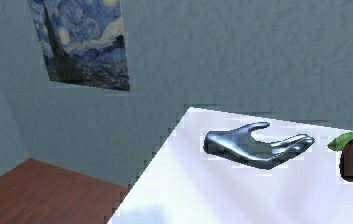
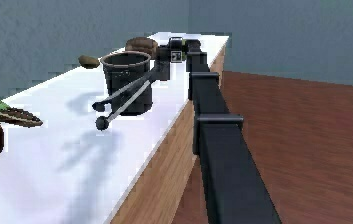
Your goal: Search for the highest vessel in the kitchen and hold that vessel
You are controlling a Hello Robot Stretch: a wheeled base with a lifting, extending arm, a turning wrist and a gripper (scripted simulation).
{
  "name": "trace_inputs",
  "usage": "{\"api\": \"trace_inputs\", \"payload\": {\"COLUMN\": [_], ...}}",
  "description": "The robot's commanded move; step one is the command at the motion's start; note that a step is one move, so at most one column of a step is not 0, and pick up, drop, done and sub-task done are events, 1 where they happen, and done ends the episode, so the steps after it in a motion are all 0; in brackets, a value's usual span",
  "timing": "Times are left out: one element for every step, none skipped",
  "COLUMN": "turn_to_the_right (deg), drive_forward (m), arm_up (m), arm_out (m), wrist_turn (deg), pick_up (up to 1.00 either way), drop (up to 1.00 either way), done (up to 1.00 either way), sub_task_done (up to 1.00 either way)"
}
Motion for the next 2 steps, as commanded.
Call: {"api": "trace_inputs", "payload": {"turn_to_the_right": [0.0, 0.0], "drive_forward": [0.00, 0.00], "arm_up": [0.00, 0.00], "arm_out": [0.00, -0.48], "wrist_turn": [-15.0, 0.0], "pick_up": [0.00, 0.00], "drop": [0.00, 0.00], "done": [0.00, 0.00], "sub_task_done": [0.00, 0.00]}}
